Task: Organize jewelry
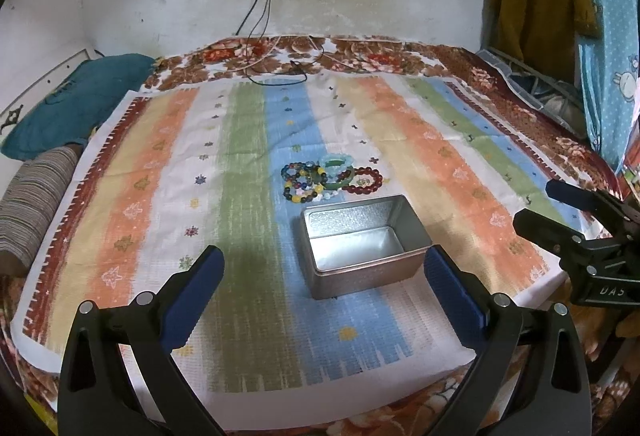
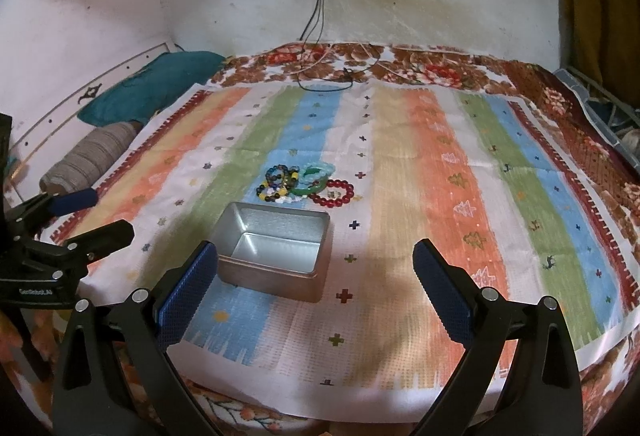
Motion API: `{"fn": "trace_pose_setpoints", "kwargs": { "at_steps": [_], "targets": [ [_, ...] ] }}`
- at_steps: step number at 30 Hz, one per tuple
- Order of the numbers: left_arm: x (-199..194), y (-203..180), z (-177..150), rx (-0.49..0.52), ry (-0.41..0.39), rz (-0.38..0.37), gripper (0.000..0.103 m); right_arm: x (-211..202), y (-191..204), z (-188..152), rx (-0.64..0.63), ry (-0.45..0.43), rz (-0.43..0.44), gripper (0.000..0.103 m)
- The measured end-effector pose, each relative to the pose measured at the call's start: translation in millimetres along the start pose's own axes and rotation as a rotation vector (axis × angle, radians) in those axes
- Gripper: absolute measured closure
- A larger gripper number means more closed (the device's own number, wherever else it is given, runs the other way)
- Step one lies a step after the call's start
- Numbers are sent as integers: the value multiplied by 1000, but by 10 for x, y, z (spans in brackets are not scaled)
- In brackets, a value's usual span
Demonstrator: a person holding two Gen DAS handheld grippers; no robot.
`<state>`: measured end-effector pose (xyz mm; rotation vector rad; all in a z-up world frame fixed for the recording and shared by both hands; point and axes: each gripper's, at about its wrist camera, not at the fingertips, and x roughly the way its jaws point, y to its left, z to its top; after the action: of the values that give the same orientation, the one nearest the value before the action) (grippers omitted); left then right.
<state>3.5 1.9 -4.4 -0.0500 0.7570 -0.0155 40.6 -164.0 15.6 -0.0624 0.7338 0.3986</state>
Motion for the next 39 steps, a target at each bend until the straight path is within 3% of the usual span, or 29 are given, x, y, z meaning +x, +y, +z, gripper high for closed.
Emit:
{"fn": "trace_pose_setpoints", "kwargs": {
  "at_steps": [39],
  "targets": [
    [37,16,-37,1,19,18,6,207,57,49,-5,81,47,4]
  ]
}}
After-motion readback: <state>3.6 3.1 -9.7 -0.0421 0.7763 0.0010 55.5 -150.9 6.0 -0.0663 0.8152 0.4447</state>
